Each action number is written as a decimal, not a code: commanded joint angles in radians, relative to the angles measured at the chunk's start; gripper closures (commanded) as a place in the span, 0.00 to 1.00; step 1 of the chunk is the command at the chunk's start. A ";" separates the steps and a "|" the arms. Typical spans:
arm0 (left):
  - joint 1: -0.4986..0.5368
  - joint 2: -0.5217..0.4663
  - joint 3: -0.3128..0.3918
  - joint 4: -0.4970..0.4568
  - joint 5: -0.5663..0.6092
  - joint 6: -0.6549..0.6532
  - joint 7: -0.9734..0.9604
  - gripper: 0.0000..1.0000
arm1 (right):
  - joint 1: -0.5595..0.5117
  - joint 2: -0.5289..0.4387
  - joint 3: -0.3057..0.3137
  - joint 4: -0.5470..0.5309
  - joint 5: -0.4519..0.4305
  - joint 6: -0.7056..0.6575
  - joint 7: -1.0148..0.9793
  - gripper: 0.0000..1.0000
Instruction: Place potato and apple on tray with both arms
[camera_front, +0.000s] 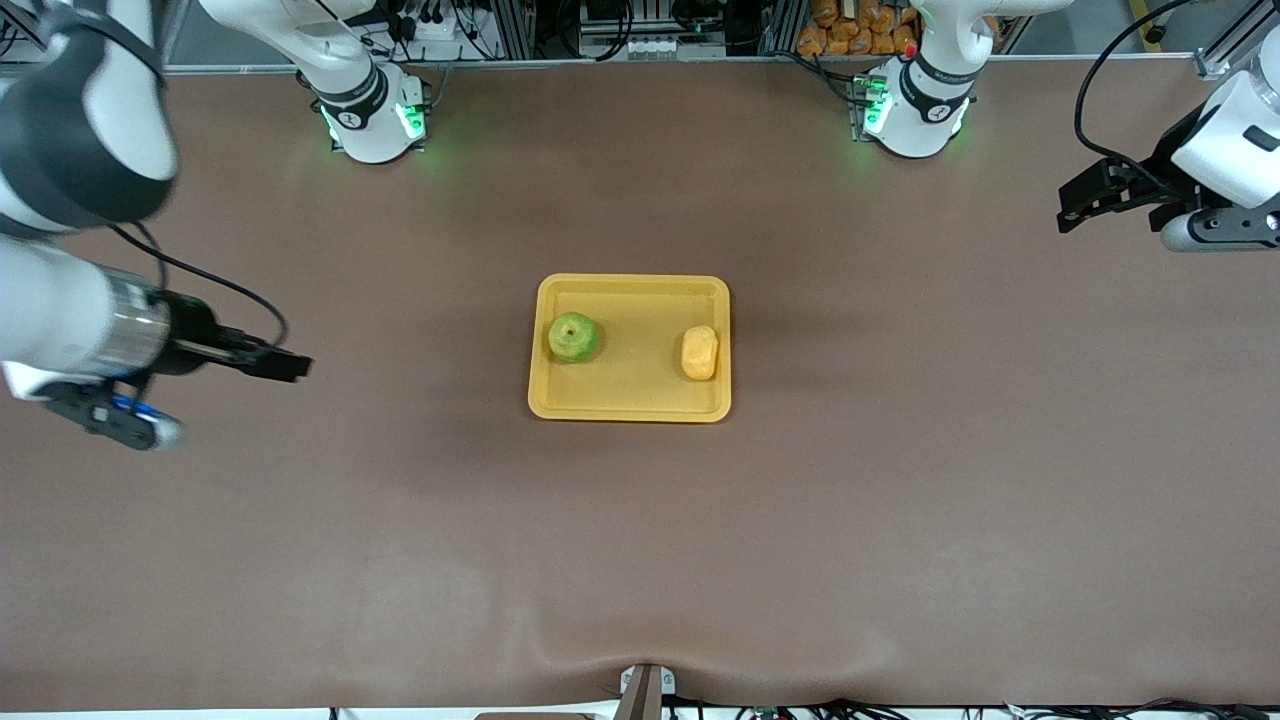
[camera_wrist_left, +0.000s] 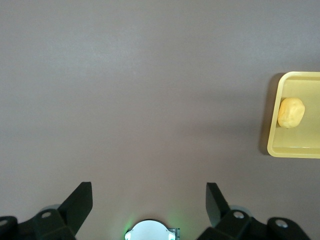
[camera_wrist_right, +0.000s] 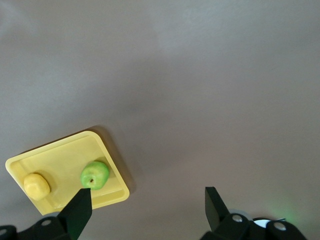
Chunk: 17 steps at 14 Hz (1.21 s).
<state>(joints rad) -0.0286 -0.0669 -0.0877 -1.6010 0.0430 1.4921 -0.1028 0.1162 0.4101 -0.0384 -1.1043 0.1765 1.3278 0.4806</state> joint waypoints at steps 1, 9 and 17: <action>0.003 -0.021 0.005 -0.017 -0.020 0.013 0.003 0.00 | -0.046 -0.068 0.017 -0.026 -0.060 -0.035 -0.078 0.00; 0.003 -0.028 0.005 -0.022 -0.020 0.010 0.015 0.00 | -0.090 -0.330 0.023 -0.273 -0.152 0.045 -0.220 0.00; 0.006 -0.050 0.011 -0.010 -0.018 -0.006 0.020 0.00 | -0.098 -0.554 0.018 -0.563 -0.157 0.188 -0.469 0.00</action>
<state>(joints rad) -0.0275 -0.0956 -0.0867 -1.6010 0.0429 1.4918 -0.1026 0.0326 -0.1192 -0.0219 -1.6515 0.0354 1.5025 0.1008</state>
